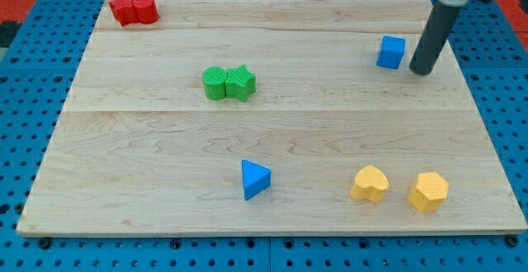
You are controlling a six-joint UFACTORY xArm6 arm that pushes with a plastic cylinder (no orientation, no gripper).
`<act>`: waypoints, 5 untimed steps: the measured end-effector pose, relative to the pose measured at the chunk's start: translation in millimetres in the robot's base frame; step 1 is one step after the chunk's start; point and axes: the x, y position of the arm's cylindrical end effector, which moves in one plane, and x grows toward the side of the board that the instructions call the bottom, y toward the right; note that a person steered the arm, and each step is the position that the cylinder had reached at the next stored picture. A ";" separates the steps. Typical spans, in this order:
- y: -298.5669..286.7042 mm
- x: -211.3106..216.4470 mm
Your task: Slide the blue blocks to the bottom center of the board
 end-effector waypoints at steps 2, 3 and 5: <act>-82.1 -10.1; -137.5 -11.2; -207.1 15.6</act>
